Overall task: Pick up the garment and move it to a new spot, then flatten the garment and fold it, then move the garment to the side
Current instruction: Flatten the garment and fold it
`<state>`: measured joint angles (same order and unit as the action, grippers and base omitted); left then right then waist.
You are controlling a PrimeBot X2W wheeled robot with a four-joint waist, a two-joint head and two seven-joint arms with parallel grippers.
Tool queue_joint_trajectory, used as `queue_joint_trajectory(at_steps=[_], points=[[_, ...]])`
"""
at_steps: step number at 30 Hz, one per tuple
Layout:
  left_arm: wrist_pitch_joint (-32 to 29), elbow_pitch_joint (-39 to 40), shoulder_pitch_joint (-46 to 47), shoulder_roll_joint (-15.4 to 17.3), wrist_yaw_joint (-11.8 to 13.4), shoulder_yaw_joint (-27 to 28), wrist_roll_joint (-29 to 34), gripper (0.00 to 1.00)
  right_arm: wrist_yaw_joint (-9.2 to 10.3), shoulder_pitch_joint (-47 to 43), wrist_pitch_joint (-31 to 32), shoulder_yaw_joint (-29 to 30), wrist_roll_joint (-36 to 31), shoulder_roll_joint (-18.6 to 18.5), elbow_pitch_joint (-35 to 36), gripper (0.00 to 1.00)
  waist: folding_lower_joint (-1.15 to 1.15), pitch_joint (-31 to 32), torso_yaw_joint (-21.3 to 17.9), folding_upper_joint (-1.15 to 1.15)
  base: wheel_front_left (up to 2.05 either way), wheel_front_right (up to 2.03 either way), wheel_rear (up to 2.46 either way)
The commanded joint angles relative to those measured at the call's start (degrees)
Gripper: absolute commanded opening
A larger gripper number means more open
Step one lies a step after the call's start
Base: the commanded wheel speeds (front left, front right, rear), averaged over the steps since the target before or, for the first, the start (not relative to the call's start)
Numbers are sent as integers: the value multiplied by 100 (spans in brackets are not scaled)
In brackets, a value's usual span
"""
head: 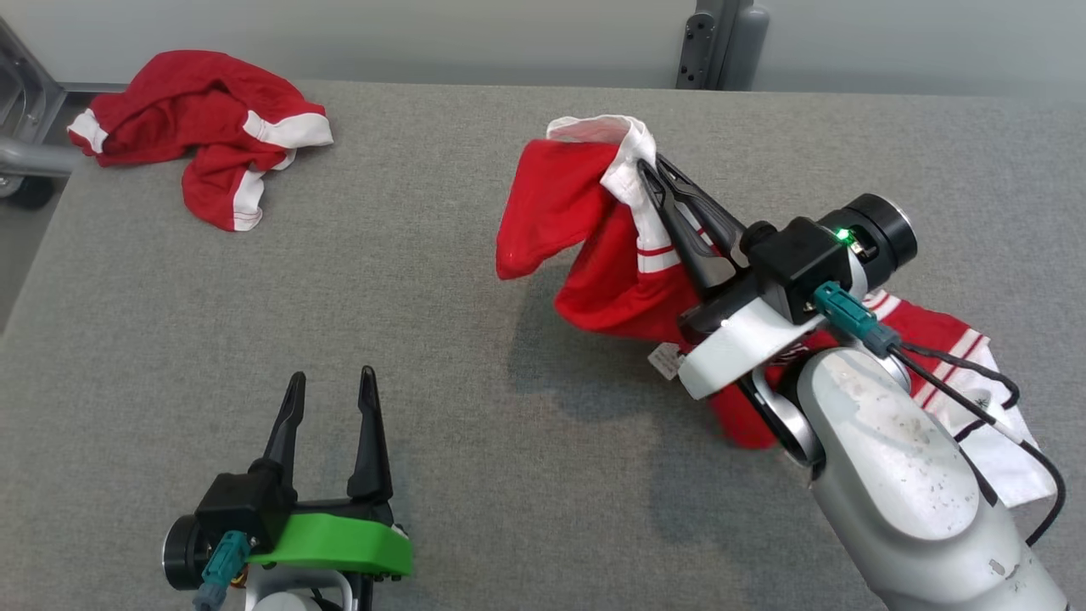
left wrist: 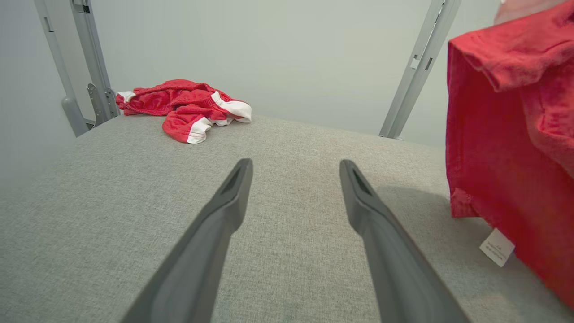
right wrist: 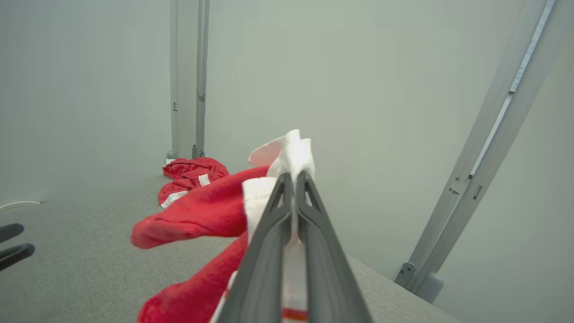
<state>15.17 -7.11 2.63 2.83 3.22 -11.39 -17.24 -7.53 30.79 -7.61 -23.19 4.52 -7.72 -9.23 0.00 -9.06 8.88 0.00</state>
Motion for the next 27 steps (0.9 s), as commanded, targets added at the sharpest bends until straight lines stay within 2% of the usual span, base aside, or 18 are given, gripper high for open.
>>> queue_joint_trajectory(at_steps=[1, 4, 8, 19, 27], points=[[-3, 11, -61, 11, -1, 10, 38, 100, 8, -105, 106, -10, 58, -35, 235, 0, 0, 28, 36, 0, 0, 0, 0], [-3, 38, -33, 11, -14, 6, 17, 100, 8, -57, 489, 11, 119, -167, 673, 0, 0, -8, 115, 0, 0, 0, 0], [-3, 61, 94, 11, -24, -61, -26, 100, 8, 352, 717, 117, 166, -335, 376, 0, 0, -169, 264, 0, 0, 0, 0], [-4, 30, 507, 9, 10, -475, -200, 100, 8, 2310, 628, 636, -147, -1254, -2389, 0, 0, -860, 1042, 0, 0, 0, 0], [-3, 78, 675, 9, 101, -734, -303, 100, 8, 3055, 276, 1034, -673, -1719, -3973, 0, 0, -1252, 1332, 0, 0, 0, 0]])
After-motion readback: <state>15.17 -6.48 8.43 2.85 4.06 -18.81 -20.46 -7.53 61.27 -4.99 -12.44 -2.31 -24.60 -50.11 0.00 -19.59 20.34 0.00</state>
